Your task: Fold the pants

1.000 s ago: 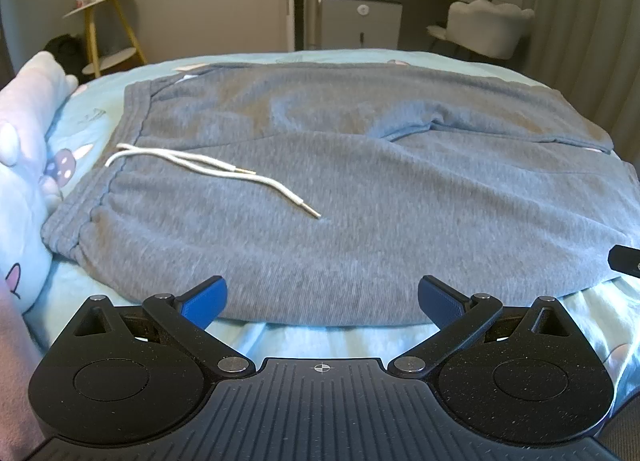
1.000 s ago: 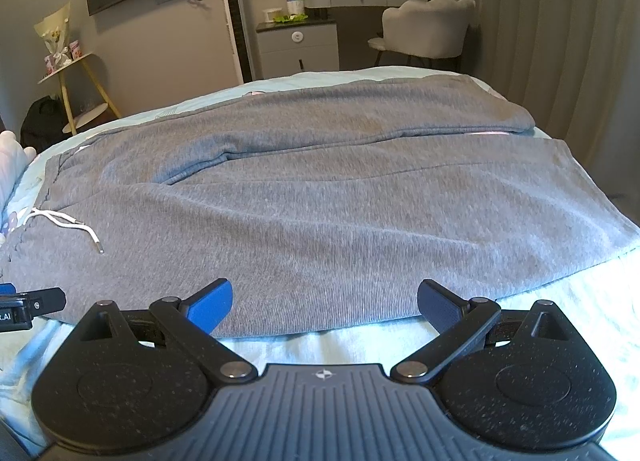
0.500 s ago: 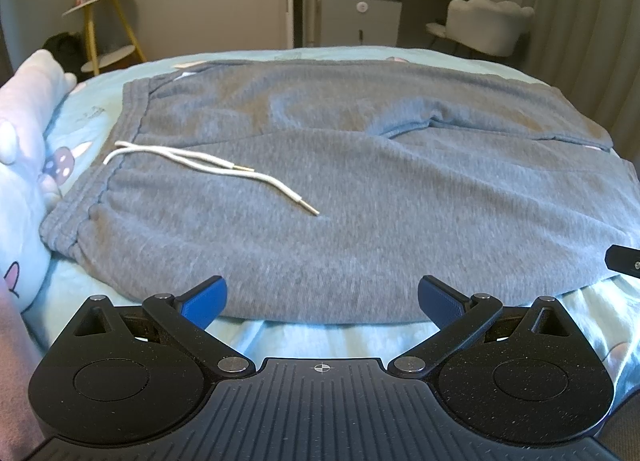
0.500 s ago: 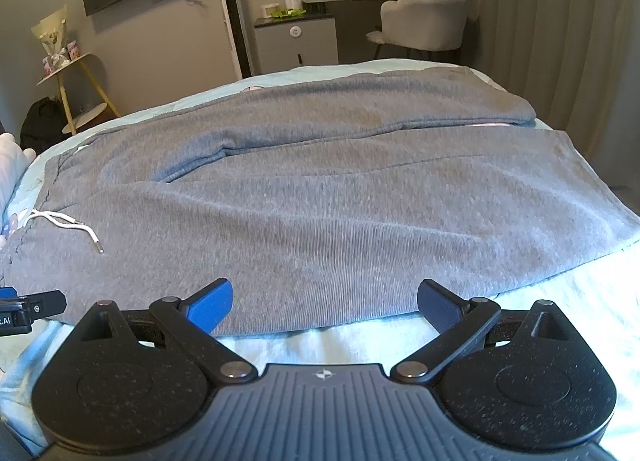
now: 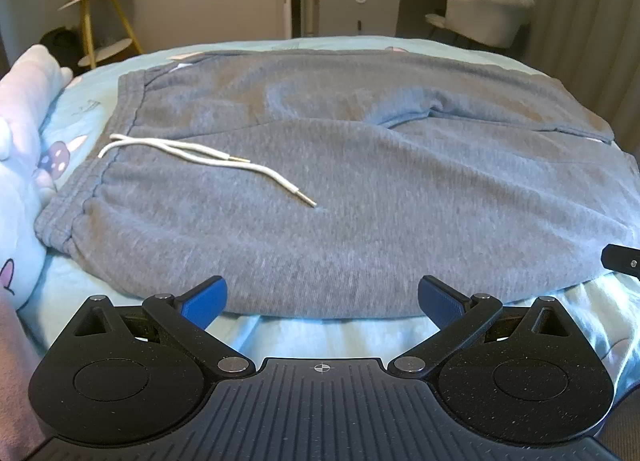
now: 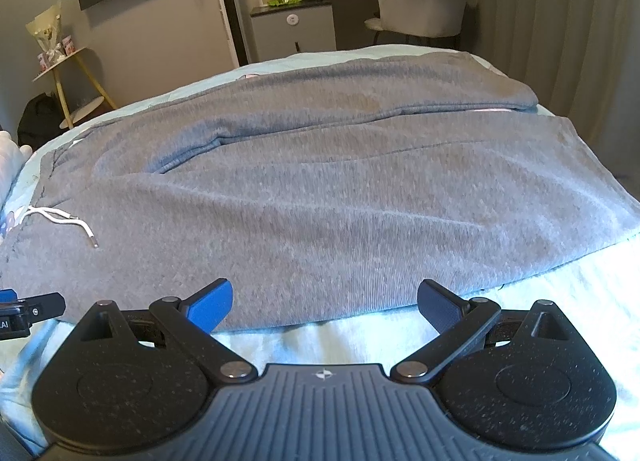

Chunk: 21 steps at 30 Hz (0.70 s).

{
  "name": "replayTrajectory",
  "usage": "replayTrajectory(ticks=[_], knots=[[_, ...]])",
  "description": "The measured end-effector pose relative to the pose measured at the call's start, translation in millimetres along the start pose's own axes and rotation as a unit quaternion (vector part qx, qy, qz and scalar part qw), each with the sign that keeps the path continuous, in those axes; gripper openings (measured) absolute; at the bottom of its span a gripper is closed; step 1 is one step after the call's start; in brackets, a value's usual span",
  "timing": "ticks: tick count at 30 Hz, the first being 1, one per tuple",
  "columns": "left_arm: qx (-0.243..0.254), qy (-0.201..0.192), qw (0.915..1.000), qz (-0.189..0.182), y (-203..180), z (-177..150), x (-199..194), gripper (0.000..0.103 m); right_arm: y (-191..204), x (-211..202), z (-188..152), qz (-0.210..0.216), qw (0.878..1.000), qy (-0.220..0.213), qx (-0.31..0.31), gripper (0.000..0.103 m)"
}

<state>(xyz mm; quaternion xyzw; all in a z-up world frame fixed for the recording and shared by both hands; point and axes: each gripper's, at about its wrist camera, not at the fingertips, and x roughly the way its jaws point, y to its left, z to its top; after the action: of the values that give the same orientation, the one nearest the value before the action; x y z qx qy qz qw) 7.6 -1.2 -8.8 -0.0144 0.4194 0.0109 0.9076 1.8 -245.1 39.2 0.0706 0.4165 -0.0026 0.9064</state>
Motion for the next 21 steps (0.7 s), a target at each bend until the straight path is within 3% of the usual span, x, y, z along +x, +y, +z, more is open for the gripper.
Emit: replayTrajectory(ticks=[10,21], knots=[[-0.001,0.009,1.0000,0.002,0,1,6,0.103,-1,10,1,-0.002,1.000,0.016,0.001,0.099],[-0.004,0.044,0.9990,-0.004,0,2,27,0.103,-18,30,0,0.003,0.998,0.045,0.047,0.099]])
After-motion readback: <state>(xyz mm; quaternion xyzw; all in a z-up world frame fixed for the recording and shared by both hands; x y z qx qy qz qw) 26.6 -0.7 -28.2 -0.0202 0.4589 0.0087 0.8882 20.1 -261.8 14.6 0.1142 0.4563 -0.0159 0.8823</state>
